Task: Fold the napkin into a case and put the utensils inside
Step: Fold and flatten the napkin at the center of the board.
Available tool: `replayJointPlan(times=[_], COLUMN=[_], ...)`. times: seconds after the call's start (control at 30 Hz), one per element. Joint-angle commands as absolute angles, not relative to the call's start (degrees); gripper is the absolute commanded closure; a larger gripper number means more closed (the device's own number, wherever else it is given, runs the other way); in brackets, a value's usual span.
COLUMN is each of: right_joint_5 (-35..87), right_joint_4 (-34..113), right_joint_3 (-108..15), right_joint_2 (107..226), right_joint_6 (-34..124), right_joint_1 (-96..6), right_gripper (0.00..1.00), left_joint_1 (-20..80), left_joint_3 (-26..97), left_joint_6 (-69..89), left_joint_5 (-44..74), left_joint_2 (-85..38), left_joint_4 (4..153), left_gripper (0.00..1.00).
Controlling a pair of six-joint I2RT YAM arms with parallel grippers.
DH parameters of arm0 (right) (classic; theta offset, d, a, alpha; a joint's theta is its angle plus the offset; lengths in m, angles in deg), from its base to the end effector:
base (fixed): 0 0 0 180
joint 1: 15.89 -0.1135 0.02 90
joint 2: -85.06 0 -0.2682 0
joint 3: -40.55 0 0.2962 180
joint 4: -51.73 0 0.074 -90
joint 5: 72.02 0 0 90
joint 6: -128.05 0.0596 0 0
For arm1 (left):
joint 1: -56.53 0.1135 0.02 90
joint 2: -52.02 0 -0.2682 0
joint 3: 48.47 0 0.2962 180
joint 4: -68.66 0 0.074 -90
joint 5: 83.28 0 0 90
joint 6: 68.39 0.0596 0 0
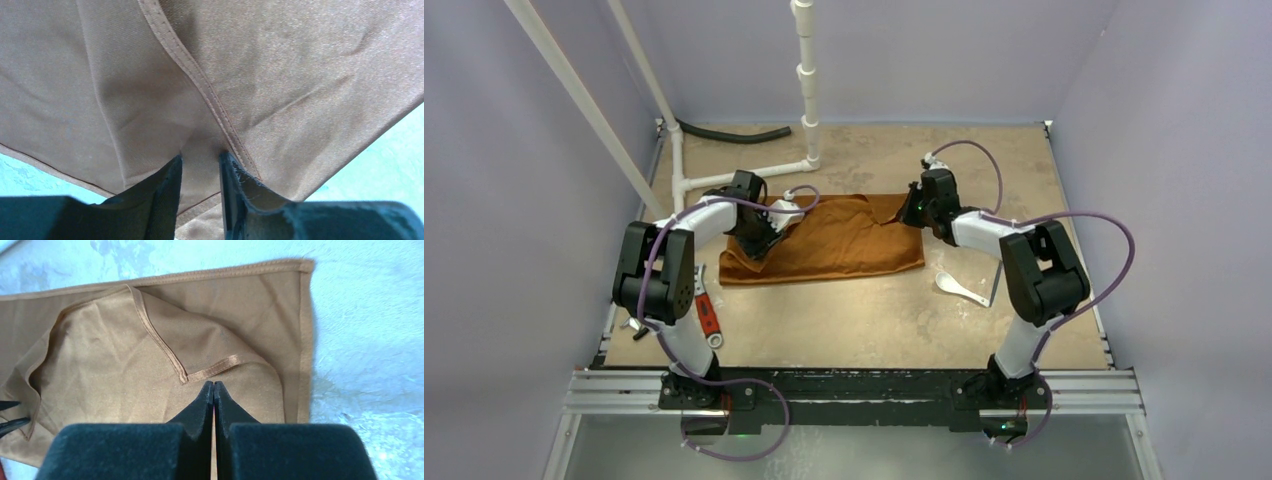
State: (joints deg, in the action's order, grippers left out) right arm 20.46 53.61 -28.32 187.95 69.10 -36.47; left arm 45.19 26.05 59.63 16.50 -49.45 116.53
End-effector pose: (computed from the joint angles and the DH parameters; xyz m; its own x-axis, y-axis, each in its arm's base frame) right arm 0.4095 0.1565 0.1382 -0.6255 0.3156 -0.7136 -0.0734 0.8867 0.4565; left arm 0.3629 -0.0831 0.1140 -0.5993 0.7392 -0.3073 0.7699 0.6374 0.0321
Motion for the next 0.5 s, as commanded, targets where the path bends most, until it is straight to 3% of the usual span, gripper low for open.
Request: replayJointPlan(times=[0.0,0.17,0.23,0.47], right_joint_5=[16.0,12.3,11.9,14.8], right_joint_4=[54.9,54.5,54.2,58.5], right_joint_3=[-27.0,-24.9,-24.9,-25.4], right_joint_2=[183.0,180.4,180.0,176.4], right_joint_6=[70.4,71.4,70.0,48.2], right_joint_1=[-35.2,-34.0,-33.9,-39.7], right_gripper=[1.0,1.0,1.0,0.62], left_joint_1=[45.4,45.5,45.5,45.5], left_joint_3=[24.3,24.9,26.1,31.3], left_joint_6=[62.1,61.3,60.7,57.9], left_joint_5=[13.8,13.0,13.5,14.9], left_joint_2=[-50.1,-48.6,-47.8,-48.2], left_joint_4=[115.0,113.2,113.3,114.5], left_gripper=[0.72,0.94,0.98,1.0])
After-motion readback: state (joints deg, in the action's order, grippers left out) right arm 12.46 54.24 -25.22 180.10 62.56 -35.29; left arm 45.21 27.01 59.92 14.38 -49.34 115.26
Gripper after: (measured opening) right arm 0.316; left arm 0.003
